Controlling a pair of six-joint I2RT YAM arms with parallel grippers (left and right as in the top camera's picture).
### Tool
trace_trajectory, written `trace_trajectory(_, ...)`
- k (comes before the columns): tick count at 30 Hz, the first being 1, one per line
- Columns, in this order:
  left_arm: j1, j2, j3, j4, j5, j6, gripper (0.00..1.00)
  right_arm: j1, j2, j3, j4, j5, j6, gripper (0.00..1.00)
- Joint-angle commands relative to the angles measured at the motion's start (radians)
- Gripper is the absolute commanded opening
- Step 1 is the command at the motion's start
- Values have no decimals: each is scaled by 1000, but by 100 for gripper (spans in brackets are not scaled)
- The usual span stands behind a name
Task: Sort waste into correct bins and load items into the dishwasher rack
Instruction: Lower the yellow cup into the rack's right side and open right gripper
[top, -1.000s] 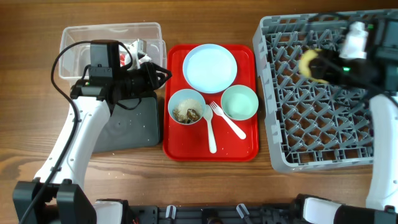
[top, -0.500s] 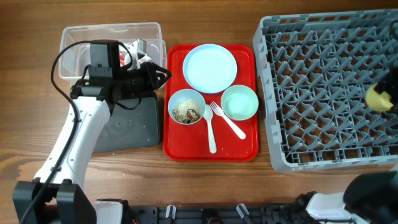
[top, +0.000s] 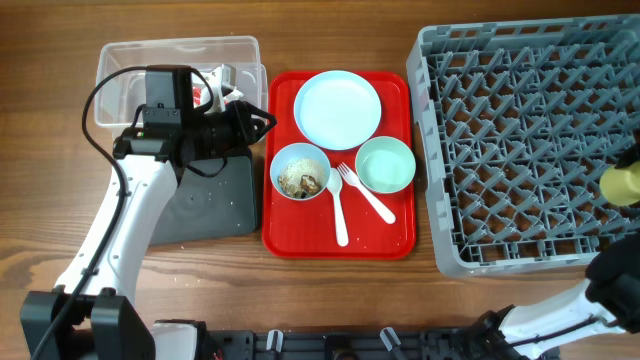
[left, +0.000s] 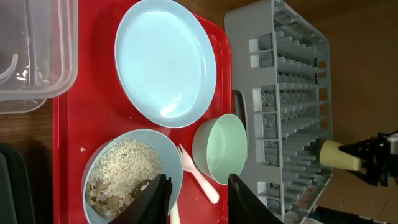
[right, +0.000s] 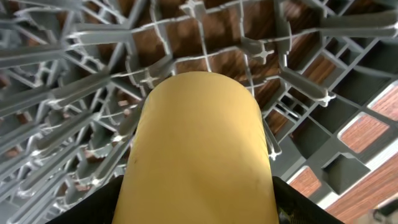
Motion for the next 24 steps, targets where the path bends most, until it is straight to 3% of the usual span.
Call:
trace_trajectory(1,3,-16,-2,0,-2,24,31,-7,59,5,-9,77,57,4)
trace_trajectory(6,3,-16,-2,0,-2,24,31,-9,90,-18,1,77,57,4)
trace_trajectory(7,3,-16,-2,0,-2,24,31,-10,91,-23,7,77,57,13)
trace_trajectory(8,3,-16,-2,1,-2,24,31,-10,91,-30,11,76,57,39)
trace_trajectory(9,3,-16,-2,0,-2,24,31,-10,91,-29,13,67,56,75)
trace_trajectory(11,3,-16,-2,0,-2,24,32,-10,91,-29,19,25,56,98)
trace_trajectory(18,3,-16,-2,-5,-16,24,41,-9,66,-29,3,-35,55,100)
trace_trajectory(24,3,-16,-2,-57,-101,51,48,2,-77,15,20,-217,0,100)
